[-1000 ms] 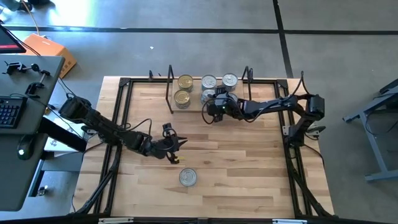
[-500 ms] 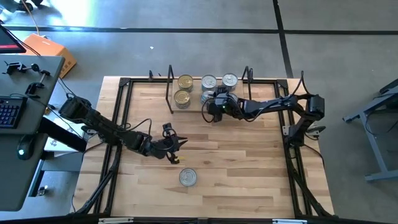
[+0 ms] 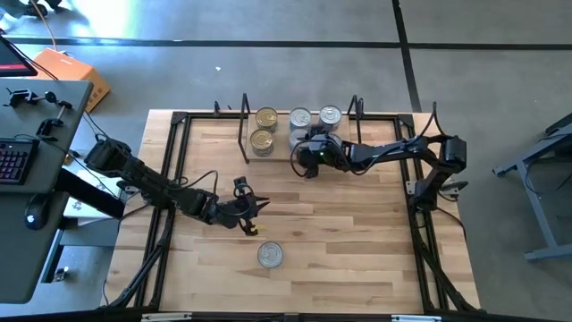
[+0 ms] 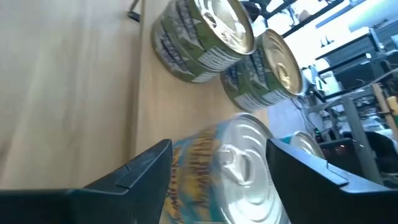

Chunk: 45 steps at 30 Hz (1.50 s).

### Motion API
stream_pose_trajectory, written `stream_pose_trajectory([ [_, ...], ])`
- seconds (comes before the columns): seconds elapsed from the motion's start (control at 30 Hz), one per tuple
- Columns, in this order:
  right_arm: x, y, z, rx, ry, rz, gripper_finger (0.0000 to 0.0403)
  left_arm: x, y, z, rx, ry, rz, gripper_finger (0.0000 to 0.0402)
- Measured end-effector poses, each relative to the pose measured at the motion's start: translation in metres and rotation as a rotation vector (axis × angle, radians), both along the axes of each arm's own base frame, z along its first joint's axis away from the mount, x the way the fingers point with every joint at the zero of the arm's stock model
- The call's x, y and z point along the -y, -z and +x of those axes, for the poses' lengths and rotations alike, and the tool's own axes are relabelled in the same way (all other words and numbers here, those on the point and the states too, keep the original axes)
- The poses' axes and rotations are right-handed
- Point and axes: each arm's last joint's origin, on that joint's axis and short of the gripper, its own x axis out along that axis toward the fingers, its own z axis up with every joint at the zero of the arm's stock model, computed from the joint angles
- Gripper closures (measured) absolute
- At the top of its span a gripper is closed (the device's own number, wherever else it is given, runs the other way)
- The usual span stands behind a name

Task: Stack canned seafood by type on shelf
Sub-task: Stack the light blue tuna can on top of the light blue tuna can on the shelf, then stack the dark blue tuna can on top of the dark blue tuna can on the shelf

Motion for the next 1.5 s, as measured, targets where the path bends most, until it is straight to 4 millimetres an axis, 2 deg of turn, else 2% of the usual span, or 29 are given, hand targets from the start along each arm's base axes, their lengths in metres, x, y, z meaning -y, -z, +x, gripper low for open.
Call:
stream_pose_trajectory([
  [0.3, 0.002, 0.0, 0.0, 0.008, -0.009, 0.006, 0.0151, 0.0, 0.0, 0.0, 0.0, 0.0, -0.001, 0.0371],
  [0.5, -0.002, -0.003, 0.001, 0.056, 0.081, 0.006, 0.0151, 0.0, 0.0, 0.0, 0.0, 0.0, -0.001, 0.0371],
  [0.67, -0.036, -0.007, 0.005, 0.173, 0.064, 0.225, 0.0151, 0.001, 0.0, 0.0, 0.002, 0.002, -0.006, 0.0371],
  [0.77, -0.066, -0.007, 0.009, 0.196, -0.058, 0.413, 0.0151, 0.004, 0.0, -0.001, 0.002, 0.015, -0.011, 0.0371],
  [0.87, -0.097, -0.002, 0.013, 0.168, -0.25, 0.632, 0.0151, 0.009, 0.001, -0.002, -0.007, 0.071, -0.062, 0.0371],
  [0.97, -0.125, 0.013, 0.014, 0.094, -0.407, 0.785, 0.0151, 0.016, 0.004, -0.003, -0.085, 0.271, -0.185, 0.0371],
  [1.07, -0.148, 0.03, 0.013, 0.081, -0.451, 0.822, 0.0151, 0.025, 0.013, -0.006, -0.175, 0.493, -0.364, 0.0374],
  [1.17, -0.161, 0.043, 0.011, 0.095, -0.404, 0.795, 0.0151, 0.028, 0.026, -0.006, -0.204, 0.587, -0.511, 0.0383],
  [1.3, -0.168, 0.042, 0.009, 0.113, -0.342, 0.765, 0.0151, 0.024, 0.051, -0.007, -0.3, 0.582, -0.605, 0.0399],
  [1.5, -0.168, 0.037, 0.005, 0.093, -0.341, 0.753, 0.0151, 0.005, 0.076, 0.005, -0.319, 0.549, -0.539, 0.04],
])
